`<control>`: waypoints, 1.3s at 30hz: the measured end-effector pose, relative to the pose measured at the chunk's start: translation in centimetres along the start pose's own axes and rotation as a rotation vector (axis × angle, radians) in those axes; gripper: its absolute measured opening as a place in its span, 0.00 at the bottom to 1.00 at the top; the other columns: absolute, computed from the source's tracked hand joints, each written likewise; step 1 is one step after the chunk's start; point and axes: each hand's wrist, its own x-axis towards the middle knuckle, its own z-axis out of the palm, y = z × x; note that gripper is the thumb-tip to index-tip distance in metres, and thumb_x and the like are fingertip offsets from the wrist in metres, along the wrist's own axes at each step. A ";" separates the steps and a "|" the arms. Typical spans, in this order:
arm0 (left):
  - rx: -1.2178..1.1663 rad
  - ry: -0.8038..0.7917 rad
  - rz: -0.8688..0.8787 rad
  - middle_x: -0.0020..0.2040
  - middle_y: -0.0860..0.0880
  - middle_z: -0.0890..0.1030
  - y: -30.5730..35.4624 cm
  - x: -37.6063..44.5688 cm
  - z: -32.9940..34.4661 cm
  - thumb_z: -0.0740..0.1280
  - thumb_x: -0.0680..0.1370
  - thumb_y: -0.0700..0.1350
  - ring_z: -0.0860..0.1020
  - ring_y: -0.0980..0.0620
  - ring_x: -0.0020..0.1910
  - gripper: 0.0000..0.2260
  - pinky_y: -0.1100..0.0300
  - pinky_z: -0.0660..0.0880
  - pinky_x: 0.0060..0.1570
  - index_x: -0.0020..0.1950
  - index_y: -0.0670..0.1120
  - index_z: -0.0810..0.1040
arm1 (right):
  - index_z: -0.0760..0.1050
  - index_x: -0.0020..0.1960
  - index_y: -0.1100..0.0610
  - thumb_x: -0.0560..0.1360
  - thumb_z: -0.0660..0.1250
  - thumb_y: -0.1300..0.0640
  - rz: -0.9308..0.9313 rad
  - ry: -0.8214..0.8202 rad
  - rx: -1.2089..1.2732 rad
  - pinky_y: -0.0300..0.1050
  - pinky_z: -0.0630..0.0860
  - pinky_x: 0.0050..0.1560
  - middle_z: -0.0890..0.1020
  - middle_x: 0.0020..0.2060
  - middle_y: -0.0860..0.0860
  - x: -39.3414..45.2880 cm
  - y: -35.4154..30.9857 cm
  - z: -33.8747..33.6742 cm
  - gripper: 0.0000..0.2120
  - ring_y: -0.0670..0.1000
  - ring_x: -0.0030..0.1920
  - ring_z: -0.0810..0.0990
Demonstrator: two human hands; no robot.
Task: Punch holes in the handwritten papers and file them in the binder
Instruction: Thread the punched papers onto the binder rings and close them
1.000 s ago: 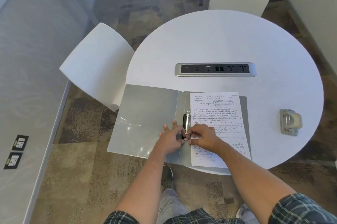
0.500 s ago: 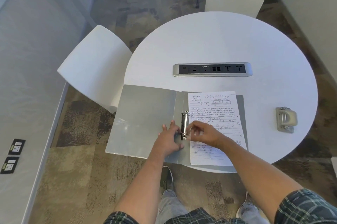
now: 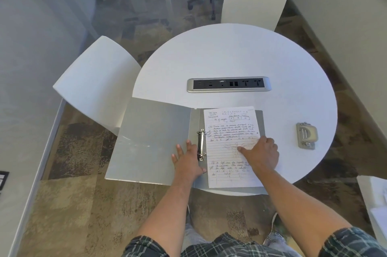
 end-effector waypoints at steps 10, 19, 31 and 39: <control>0.015 -0.013 -0.018 0.85 0.49 0.43 0.1 0.2 0.1 0.78 0.73 0.49 0.38 0.35 0.82 0.44 0.33 0.40 0.77 0.80 0.51 0.55 | 0.65 0.72 0.64 0.67 0.81 0.43 0.162 -0.040 -0.006 0.57 0.68 0.68 0.76 0.65 0.61 -1.5 -2.7 -1.0 0.44 0.62 0.67 0.74; 0.000 -0.025 -0.027 0.85 0.49 0.43 0.4 -0.1 -0.1 0.78 0.73 0.49 0.38 0.36 0.82 0.42 0.33 0.39 0.77 0.80 0.51 0.55 | 0.69 0.62 0.54 0.67 0.78 0.55 0.290 -0.176 0.248 0.57 0.67 0.64 0.81 0.55 0.54 0.7 -2.6 0.0 0.28 0.59 0.60 0.77; -0.334 -0.080 -0.080 0.67 0.44 0.76 1.4 -0.5 -4.5 0.66 0.70 0.54 0.64 0.39 0.76 0.32 0.37 0.61 0.75 0.74 0.52 0.64 | 0.87 0.51 0.53 0.63 0.85 0.57 0.003 -0.396 1.289 0.52 0.86 0.44 0.89 0.53 0.57 3.8 2.8 -4.7 0.17 0.60 0.51 0.89; -1.145 -0.062 0.065 0.55 0.44 0.87 1.9 -2.0 -9.5 0.67 0.72 0.72 0.84 0.43 0.52 0.33 0.43 0.77 0.58 0.61 0.45 0.83 | 0.85 0.56 0.62 0.61 0.86 0.55 -0.105 -0.618 1.315 0.57 0.86 0.51 0.86 0.56 0.64 2.4 -0.9 -3.6 0.26 0.66 0.56 0.87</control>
